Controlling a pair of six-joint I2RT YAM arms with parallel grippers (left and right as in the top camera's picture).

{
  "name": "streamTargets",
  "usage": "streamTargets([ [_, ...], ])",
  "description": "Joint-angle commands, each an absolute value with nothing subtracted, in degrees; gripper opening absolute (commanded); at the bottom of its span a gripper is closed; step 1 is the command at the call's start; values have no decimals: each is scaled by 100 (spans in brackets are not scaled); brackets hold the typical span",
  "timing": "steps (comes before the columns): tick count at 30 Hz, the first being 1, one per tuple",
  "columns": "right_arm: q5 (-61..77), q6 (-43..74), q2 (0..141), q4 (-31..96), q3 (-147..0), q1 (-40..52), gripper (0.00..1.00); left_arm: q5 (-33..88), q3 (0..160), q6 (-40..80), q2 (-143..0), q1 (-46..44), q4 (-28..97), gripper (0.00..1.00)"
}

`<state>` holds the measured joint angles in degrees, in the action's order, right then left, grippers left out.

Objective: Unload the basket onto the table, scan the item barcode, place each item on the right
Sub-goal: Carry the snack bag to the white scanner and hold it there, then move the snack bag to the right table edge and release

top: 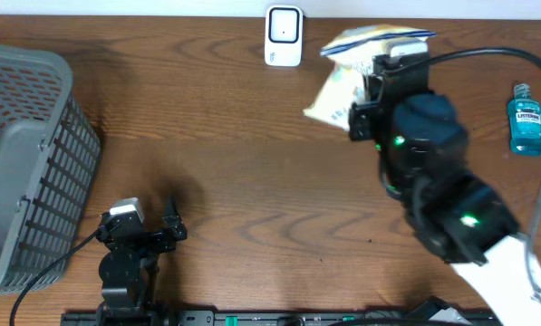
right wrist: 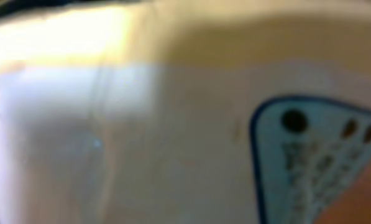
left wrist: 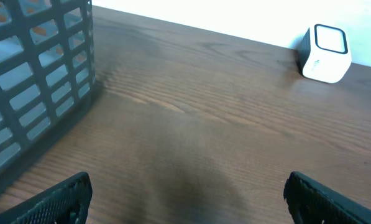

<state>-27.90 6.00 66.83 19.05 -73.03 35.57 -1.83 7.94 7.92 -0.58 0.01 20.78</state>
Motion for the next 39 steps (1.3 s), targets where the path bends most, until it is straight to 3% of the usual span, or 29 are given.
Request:
streamTargets([
  [1,-3387,-62,7057,475,-6746,3568,1,-191,781,847,-23,32,2073,98],
  [10,-3111,-2447,9085,-2895,-6576,3450,1,-191,781,845,-23,32,2075,98],
  [16,-2449,-2759,10656,-6069,-6598,3181,1,-191,781,847,-23,32,2075,98],
  [18,-1984,-2947,11109,-6593,-6672,3052,1,-191,781,847,-23,32,2075,98],
  [21,-1354,-3343,11858,-6753,-7057,2860,1,-191,781,847,-23,32,2073,98],
  [30,-1466,-3483,13625,-5822,-9526,2652,1,-191,781,847,-23,32,2075,98],
  [39,-1957,-3481,15222,-5983,-11633,2591,2,-191,781,847,-23,32,2075,98],
])
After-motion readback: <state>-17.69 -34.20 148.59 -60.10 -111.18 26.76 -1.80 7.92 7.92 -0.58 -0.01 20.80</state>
